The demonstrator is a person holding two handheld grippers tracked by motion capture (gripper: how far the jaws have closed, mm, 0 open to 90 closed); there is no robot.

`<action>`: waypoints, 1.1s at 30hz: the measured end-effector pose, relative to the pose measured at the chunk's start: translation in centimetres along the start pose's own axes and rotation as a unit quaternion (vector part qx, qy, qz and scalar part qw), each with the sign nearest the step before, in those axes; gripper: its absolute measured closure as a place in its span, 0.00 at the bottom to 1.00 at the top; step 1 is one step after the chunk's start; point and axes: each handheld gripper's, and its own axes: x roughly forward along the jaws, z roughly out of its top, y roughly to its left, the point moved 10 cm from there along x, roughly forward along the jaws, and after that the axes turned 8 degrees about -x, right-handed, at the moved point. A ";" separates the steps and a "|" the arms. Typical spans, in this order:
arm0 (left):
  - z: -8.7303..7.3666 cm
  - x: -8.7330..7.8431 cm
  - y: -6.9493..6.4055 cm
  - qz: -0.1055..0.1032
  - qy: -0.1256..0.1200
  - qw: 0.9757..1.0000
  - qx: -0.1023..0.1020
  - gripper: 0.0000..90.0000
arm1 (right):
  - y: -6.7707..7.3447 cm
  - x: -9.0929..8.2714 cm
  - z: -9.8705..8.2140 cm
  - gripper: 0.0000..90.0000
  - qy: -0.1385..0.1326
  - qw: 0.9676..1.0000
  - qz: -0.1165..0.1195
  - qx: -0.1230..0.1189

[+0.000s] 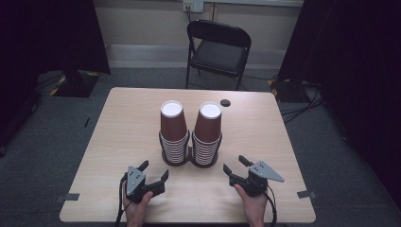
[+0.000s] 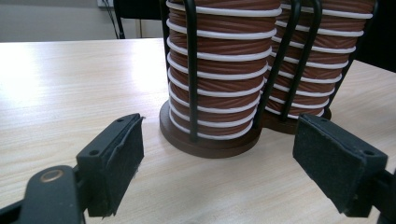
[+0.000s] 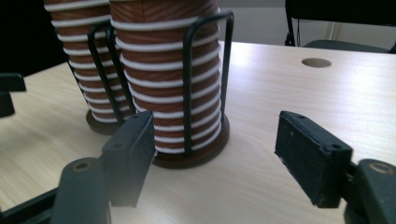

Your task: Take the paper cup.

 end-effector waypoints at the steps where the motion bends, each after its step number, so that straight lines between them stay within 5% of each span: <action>1: 0.0 0.0 0.0 0.001 0.000 1.000 0.002 0.18 | 0.0 0.0 0.3 0.33 -0.004 1.000 0.002 0.002; 13: -0.1 0.0 -0.1 0.003 0.003 1.000 0.008 0.20 | 0.4 0.2 2.9 0.39 -0.021 0.999 0.026 -0.006; 18: 0.0 -0.1 -0.1 0.003 -0.006 1.000 0.008 0.20 | 0.2 0.1 4.3 0.44 -0.031 0.999 0.016 -0.013; 33: 0.0 -0.1 -0.3 -0.006 -0.001 1.000 0.008 0.21 | -0.2 1.7 9.7 0.16 -0.055 0.998 0.032 0.000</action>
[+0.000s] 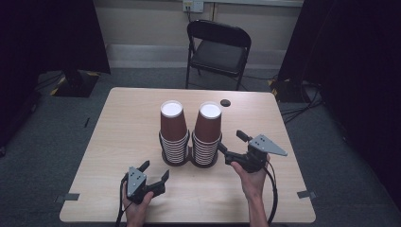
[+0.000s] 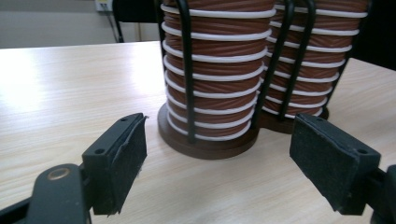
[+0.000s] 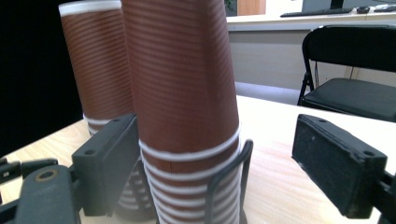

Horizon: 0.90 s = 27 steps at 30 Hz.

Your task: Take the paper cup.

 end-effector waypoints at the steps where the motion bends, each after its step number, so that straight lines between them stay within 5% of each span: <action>1: 0.0 0.0 0.0 0.000 0.000 1.000 0.002 0.21 | 0.0 0.2 0.3 0.15 -0.001 1.000 0.002 -0.001; 9: 0.1 0.0 0.1 -0.009 -0.005 1.000 -0.019 0.21 | 0.5 1.4 2.6 0.15 -0.007 1.000 0.017 -0.013; 16: 0.0 0.0 -0.1 -0.003 0.001 1.000 0.005 0.21 | 1.0 2.5 4.2 0.15 -0.011 0.999 0.033 -0.020; 27: 0.1 -0.1 0.0 -0.004 -0.004 1.000 -0.007 0.21 | 1.9 5.1 5.6 0.13 -0.002 0.998 0.048 -0.032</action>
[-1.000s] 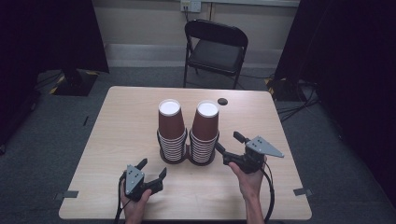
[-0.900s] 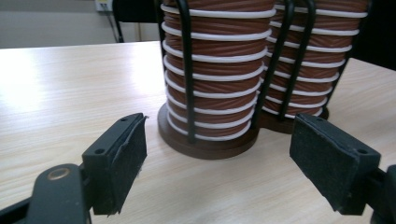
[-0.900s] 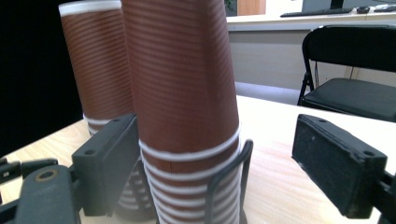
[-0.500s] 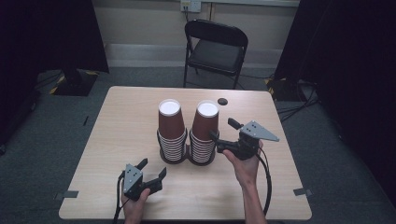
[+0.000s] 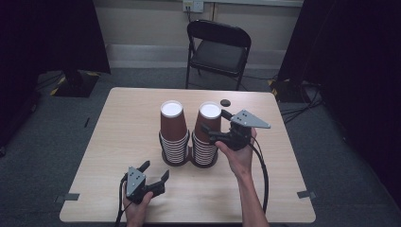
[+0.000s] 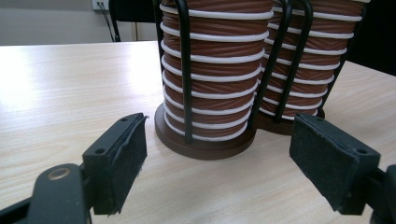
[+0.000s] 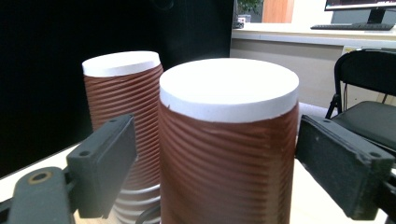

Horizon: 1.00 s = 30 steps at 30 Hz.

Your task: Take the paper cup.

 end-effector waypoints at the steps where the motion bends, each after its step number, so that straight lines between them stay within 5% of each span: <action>1: 0.0 0.0 0.0 0.000 0.000 1.000 0.000 0.21 | 0.0 0.2 0.0 0.12 0.000 1.000 -0.001 0.004; 16: 0.0 0.0 0.0 0.001 -0.002 1.000 -0.002 0.21 | -0.3 2.9 -2.1 0.14 0.049 0.999 0.002 0.000; 19: 0.0 -0.1 0.1 0.002 -0.002 1.000 -0.002 0.21 | -0.4 3.3 -2.8 0.13 0.057 0.998 0.012 0.016; 30: 0.0 -0.1 0.0 0.001 -0.002 1.000 0.001 0.21 | -0.4 4.1 -4.2 0.11 0.079 0.997 -0.001 0.013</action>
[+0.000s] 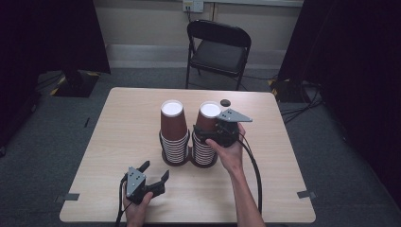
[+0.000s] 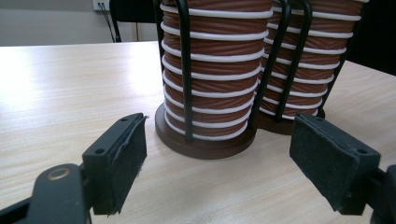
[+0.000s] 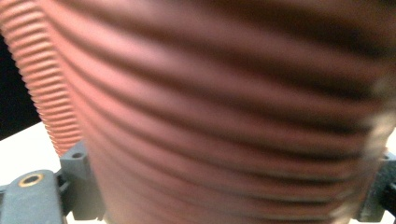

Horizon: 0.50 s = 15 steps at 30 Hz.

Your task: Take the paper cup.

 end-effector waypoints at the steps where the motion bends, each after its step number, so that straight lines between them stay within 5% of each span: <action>1: 0.0 0.1 0.0 -0.003 0.004 1.000 0.000 0.21 | 0.0 0.0 -0.1 0.11 0.000 1.000 -0.002 0.002; 15: -0.1 0.1 -0.2 -0.006 0.008 1.000 0.009 0.20 | -0.1 -0.1 0.1 0.13 -0.010 1.000 0.000 0.004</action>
